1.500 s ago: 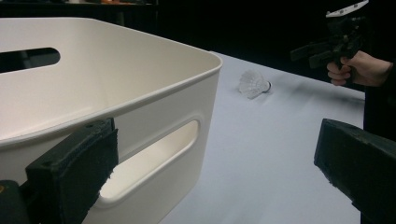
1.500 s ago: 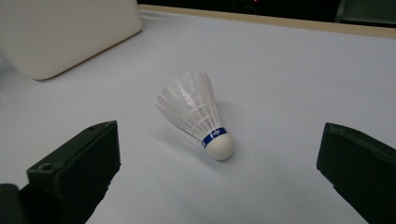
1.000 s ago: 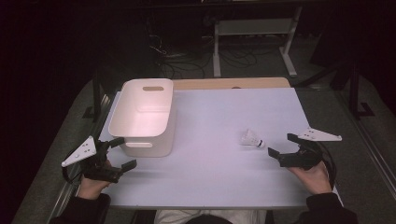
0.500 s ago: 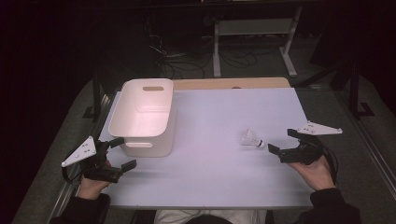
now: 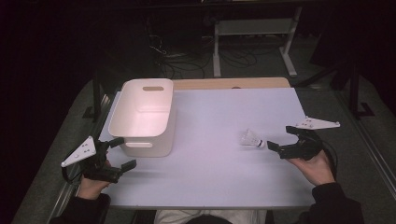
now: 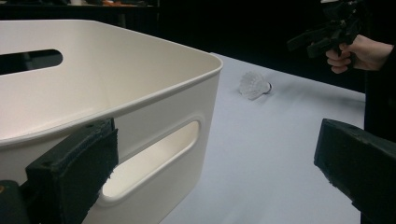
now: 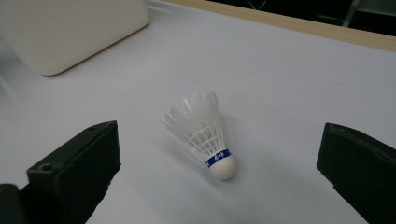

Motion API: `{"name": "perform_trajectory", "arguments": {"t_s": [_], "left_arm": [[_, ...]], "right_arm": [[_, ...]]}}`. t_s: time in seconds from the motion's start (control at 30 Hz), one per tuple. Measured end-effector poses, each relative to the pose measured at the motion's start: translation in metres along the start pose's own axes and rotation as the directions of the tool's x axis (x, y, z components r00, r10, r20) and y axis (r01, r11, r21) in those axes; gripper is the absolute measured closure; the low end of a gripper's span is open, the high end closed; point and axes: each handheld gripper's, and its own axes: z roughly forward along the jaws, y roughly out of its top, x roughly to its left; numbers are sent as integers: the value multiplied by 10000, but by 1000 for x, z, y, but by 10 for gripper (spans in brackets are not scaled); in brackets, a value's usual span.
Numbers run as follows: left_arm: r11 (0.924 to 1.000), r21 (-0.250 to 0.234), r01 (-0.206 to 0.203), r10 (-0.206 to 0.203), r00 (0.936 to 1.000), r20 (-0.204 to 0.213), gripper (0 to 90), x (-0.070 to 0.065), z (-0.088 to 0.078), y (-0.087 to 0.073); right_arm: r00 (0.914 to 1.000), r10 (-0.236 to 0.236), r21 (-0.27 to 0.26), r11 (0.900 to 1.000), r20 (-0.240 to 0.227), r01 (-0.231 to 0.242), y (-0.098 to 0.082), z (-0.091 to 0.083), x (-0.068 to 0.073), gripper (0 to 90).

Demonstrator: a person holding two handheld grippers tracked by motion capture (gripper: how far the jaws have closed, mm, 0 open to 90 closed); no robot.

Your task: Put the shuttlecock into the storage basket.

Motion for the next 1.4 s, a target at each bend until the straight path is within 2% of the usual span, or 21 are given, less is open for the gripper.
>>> {"name": "perform_trajectory", "arguments": {"t_s": [0.93, 1.4], "left_arm": [[10000, 8, 6, -6, 10000, 46, 0, 0, 0, 0], [10000, -15, 23, -23, 10000, 46, 0, 0, 0, 0]], "right_arm": [[9992, -255, 967, 9949, -302, 283, 19, 17, -7, 0], [9969, -495, 1690, 9838, -619, 593, 27, 32, -10, 0]]}}
